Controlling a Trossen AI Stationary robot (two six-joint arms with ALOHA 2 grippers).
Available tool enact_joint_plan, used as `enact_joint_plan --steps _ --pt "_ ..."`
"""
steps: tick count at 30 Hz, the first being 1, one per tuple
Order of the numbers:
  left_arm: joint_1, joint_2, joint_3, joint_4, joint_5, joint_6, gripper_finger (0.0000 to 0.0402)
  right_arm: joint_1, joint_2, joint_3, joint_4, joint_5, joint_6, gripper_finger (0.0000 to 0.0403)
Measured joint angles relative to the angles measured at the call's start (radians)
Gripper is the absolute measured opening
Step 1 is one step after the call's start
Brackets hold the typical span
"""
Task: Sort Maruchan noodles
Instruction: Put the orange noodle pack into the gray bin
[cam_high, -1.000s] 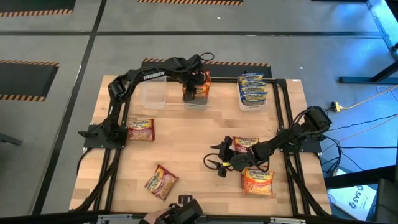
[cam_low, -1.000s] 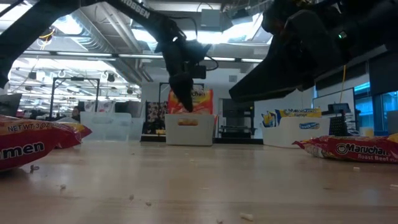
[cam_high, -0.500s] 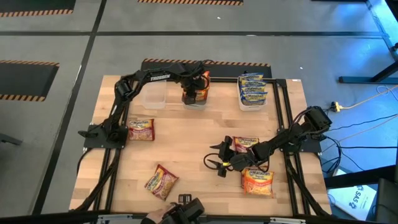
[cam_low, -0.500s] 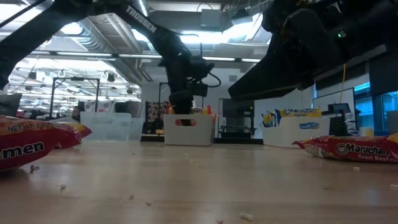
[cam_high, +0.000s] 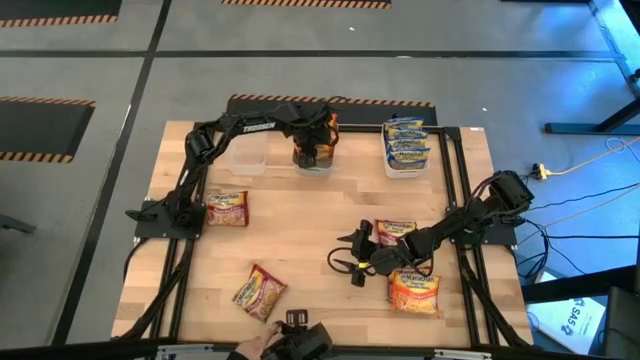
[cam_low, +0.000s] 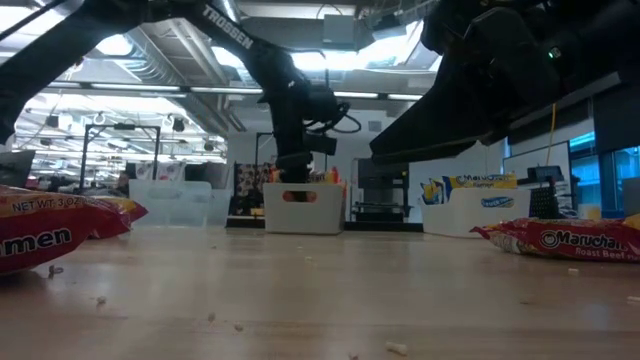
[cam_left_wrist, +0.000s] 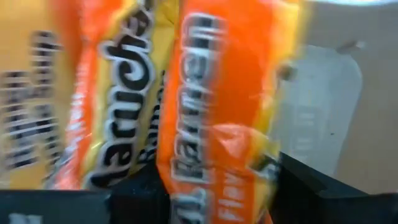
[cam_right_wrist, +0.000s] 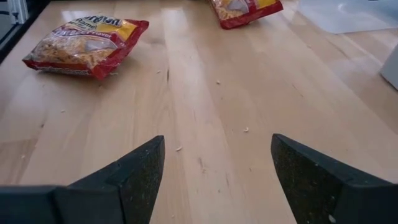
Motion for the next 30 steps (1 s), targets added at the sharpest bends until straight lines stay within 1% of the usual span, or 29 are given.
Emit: enact_joint_plan --steps 3,8,11,13,15,16,25,28,30 --pt "-0.009 -0.02 0.001 -0.001 -0.033 -0.003 0.0184 0.0 0.0 0.0 0.0 0.0 0.0 0.0279" --pt "-0.014 -0.045 0.002 0.007 -0.039 0.006 0.0185 0.0 0.0 0.0 0.008 -0.002 0.0 0.0279" --pt "-0.014 -0.044 0.002 0.018 -0.067 0.015 0.0186 0.0 0.0 0.0 0.016 -0.014 0.0 0.0279" --pt "-0.014 -0.044 0.002 0.018 -0.047 0.018 0.0186 0.0 -0.001 0.0 0.022 -0.023 0.0 0.0279" --pt "-0.013 -0.044 0.002 0.008 0.014 0.024 0.0186 0.0 -0.001 0.0 0.022 -0.027 0.0 0.0279" --pt "-0.015 -0.044 0.002 0.003 0.028 0.024 0.0186 0.0 -0.001 0.0 0.022 -0.028 0.0 0.0279" --pt "-0.035 -0.044 0.002 -0.021 -0.014 0.029 0.0186 0.0 -0.001 0.0 0.023 -0.041 0.0 0.0279" --pt "-0.031 -0.057 0.002 -0.01 -0.006 0.029 0.0186 0.0 -0.001 0.0 0.023 -0.045 0.0 0.0279" --pt "-0.026 -0.078 0.002 0.023 -0.019 0.03 0.0186 0.0 -0.001 0.0 0.024 -0.045 0.0 0.0279"
